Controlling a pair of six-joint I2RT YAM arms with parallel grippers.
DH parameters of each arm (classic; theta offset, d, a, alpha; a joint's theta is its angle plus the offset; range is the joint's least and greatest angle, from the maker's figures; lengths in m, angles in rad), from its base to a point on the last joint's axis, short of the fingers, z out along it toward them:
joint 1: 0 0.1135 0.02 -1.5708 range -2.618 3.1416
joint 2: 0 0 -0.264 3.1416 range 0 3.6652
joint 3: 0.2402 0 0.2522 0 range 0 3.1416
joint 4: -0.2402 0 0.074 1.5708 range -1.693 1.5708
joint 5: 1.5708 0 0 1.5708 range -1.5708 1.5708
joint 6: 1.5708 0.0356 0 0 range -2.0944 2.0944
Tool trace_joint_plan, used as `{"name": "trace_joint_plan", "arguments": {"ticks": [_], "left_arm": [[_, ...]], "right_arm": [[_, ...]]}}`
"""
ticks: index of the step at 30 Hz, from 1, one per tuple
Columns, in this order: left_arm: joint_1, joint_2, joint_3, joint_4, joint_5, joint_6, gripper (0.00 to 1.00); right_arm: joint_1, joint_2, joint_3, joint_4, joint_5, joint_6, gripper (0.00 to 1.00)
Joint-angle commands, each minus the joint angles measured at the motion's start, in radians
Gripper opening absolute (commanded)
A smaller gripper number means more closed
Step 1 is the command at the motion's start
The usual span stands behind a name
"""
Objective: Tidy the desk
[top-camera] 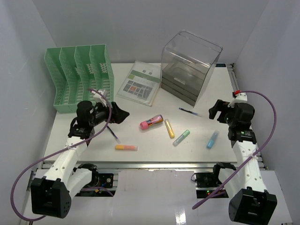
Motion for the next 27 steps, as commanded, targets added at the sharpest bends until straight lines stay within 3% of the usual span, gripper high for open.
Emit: {"name": "trace_joint_plan", "arguments": {"ticks": [1, 5, 11, 15, 18, 27], "left_arm": [[-0.026, 0.081, 0.049, 0.029, 0.025, -0.046, 0.98], [-0.124, 0.195, 0.146, -0.005, -0.077, -0.039, 0.98], [-0.214, 0.413, 0.377, -0.111, -0.231, 0.000, 0.98], [-0.283, 0.588, 0.572, -0.195, -0.357, 0.054, 0.97], [-0.327, 0.723, 0.702, -0.251, -0.466, 0.083, 0.94], [-0.421, 1.035, 0.927, -0.290, -0.699, 0.152, 0.90]], "right_arm": [[-0.003, -0.020, 0.029, 0.012, -0.189, -0.046, 0.90], [-0.002, -0.097, -0.045, 0.048, -0.438, -0.260, 0.90], [-0.003, -0.169, -0.099, 0.052, -0.544, -0.406, 0.90], [-0.005, -0.145, -0.085, -0.031, -0.700, -0.532, 0.90], [-0.003, -0.156, -0.061, -0.062, -0.700, -0.608, 0.90], [-0.011, -0.165, -0.063, -0.047, -0.680, -0.564, 0.90]]}}
